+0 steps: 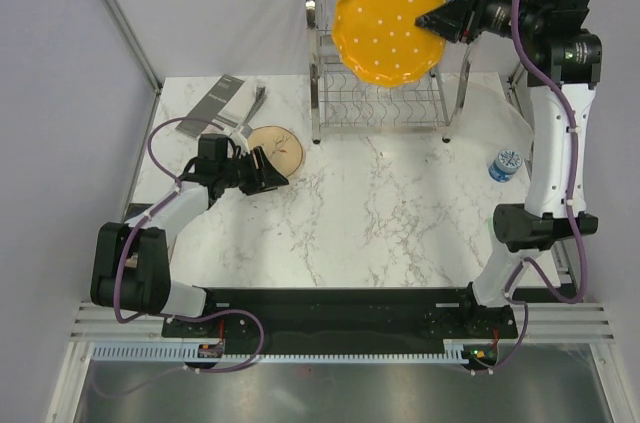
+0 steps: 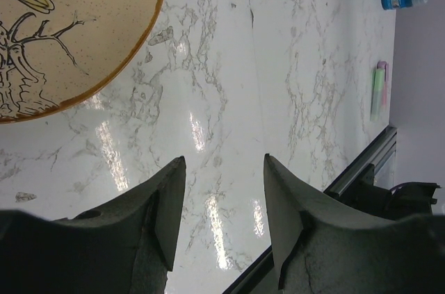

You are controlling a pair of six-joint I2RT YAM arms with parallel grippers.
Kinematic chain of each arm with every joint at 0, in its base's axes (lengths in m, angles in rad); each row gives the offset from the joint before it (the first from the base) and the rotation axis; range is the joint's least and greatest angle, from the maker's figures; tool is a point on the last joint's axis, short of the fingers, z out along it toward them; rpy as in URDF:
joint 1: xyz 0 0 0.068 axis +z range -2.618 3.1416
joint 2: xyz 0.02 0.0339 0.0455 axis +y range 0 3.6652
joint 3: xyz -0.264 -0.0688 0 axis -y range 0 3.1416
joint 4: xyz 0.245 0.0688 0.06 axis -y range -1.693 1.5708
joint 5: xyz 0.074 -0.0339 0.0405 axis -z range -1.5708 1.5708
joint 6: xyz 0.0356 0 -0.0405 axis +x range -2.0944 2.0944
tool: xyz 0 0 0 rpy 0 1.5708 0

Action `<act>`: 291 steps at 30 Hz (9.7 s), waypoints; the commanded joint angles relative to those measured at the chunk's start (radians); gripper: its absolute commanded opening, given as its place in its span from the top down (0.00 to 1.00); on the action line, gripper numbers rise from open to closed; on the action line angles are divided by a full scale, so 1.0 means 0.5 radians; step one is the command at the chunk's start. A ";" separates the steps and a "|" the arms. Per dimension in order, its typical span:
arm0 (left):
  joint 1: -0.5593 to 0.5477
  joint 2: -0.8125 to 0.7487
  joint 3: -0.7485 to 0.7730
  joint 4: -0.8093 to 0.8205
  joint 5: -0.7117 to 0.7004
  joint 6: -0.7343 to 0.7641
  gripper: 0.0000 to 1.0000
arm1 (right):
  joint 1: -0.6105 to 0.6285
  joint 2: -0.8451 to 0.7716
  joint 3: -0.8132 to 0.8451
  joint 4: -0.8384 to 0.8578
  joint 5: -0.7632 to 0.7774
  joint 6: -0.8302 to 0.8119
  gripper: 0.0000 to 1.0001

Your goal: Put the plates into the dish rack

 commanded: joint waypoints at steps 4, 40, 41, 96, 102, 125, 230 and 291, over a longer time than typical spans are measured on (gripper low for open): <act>0.011 -0.044 -0.007 0.015 0.054 0.030 0.45 | -0.015 0.277 0.362 0.728 0.380 0.280 1.00; 0.033 -0.195 -0.234 0.097 0.023 0.024 0.44 | 0.498 0.271 0.089 1.855 2.807 -1.014 1.00; 0.033 -0.201 -0.241 0.134 0.035 0.015 0.44 | 0.501 0.277 0.104 1.830 2.832 -1.051 1.00; 0.033 -0.474 -0.581 0.410 0.038 -0.124 0.44 | 0.596 0.802 0.006 2.385 2.958 -1.794 0.62; 0.033 -0.471 -0.554 0.435 0.044 -0.118 0.44 | 0.685 0.550 -0.159 2.428 2.897 -1.901 0.51; 0.176 0.179 0.397 -0.071 -0.271 0.263 0.45 | 0.811 -0.643 -1.223 1.460 2.351 -0.992 0.38; 0.698 1.149 0.830 -0.087 0.060 -0.145 0.53 | 0.786 -0.984 -3.136 1.220 1.547 -0.158 0.34; -0.164 1.137 0.391 0.401 0.774 -0.307 0.98 | 0.706 0.421 -3.203 2.088 0.126 1.035 0.60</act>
